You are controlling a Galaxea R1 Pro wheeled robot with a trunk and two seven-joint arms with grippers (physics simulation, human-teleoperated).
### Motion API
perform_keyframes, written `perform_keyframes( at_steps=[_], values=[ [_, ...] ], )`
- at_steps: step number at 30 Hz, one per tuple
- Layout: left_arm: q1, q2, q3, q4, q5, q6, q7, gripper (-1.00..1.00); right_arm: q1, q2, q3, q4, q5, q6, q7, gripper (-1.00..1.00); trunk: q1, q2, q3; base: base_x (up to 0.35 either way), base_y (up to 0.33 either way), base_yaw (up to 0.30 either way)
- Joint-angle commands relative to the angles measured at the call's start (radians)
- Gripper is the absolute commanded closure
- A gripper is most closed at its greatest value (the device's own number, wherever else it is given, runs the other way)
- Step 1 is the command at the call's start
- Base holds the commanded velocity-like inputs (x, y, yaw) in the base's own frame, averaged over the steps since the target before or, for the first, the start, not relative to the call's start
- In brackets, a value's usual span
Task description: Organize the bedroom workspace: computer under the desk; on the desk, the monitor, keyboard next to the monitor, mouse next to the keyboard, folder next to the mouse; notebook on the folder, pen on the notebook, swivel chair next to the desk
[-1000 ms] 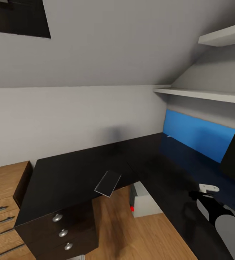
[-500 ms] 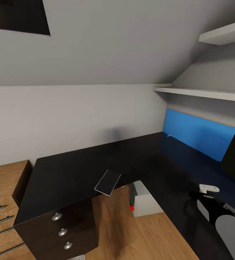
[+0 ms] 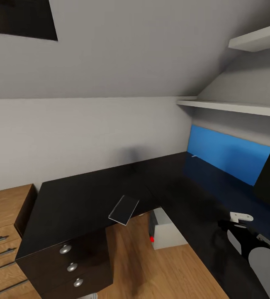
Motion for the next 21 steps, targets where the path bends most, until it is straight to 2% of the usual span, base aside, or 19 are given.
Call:
perform_keyframes(
  at_steps=[1,4,5,18,21],
  values=[
    [0.0,0.0,-0.005,0.0,0.01,-0.003,0.007,-1.0,0.0,0.0,-0.001,-0.002,-0.003,0.005,-0.002,1.0,0.0,-0.001,-0.001,0.0,0.0,0.0],
    [0.0,0.001,-0.005,0.0,0.011,-0.003,0.007,-1.0,0.0,0.0,-0.001,-0.002,-0.003,0.006,-0.001,1.0,0.0,-0.001,-0.001,0.0,0.0,0.0],
    [0.0,0.0,-0.005,0.0,0.011,-0.003,0.007,-1.0,0.0,0.0,-0.001,-0.002,-0.003,0.006,-0.001,-1.0,0.0,-0.001,-0.001,0.0,0.0,0.0],
    [0.0,0.001,-0.005,0.0,0.01,-0.003,0.009,-1.0,0.0,0.0,-0.001,-0.008,-0.005,0.003,0.004,-1.0,0.0,-0.001,-0.001,0.0,0.0,0.0],
    [0.0,0.001,-0.005,0.001,0.01,-0.003,0.01,-1.0,0.0,0.007,-0.004,-0.038,-0.011,0.003,0.018,-1.0,0.0,-0.001,-0.001,0.0,0.0,0.0]
  ],
)
